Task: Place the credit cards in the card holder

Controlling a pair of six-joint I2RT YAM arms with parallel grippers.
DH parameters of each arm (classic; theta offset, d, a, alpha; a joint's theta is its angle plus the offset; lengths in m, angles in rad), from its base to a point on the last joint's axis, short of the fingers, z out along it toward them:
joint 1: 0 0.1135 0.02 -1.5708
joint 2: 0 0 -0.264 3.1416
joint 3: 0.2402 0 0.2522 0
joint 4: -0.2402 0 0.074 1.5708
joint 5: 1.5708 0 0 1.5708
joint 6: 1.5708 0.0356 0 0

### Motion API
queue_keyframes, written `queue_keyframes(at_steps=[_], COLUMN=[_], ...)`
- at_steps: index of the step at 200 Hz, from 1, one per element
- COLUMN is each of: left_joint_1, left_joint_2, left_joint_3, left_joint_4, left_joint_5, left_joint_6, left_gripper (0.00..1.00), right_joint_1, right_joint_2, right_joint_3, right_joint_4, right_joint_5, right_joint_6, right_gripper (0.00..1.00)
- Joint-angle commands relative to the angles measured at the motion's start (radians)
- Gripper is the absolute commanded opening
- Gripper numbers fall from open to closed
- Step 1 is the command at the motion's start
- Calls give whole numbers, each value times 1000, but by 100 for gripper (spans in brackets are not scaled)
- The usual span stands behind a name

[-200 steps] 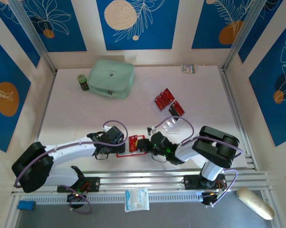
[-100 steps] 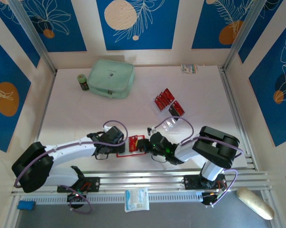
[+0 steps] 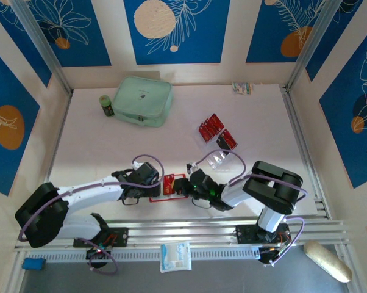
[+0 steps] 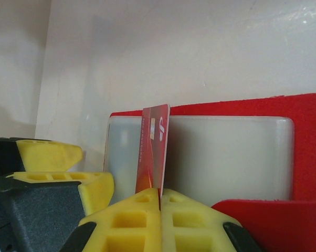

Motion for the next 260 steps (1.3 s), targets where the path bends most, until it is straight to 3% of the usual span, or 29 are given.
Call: queue_keyframes(at_steps=[1,53,113,188,260], left_joint_1=[1,6,23,61,69], left_joint_2=[15,-56,-92,-111,-82], left_joint_3=[11,67,98,75,49], left_joint_4=[-49,-102,-145,-205,-136], left_joint_5=[-33,-55,-80,-160,-92], left_joint_6=[0,2,15,7,32], left_gripper=[94,97,100,100,100], right_joint_1=[8,-32,-87,-92,-90], right_joint_2=[30,-60,-284,-281,-270], right_joint_3=[3,-11,-4,-63,-96], right_joint_4=[-36,-36,-262,-264,-250], right_joint_5=[-16,-64,-67,-55,-32], right_joint_6=[6,-16,-129,-123,-109], right_gripper=[0,0,0,0,0])
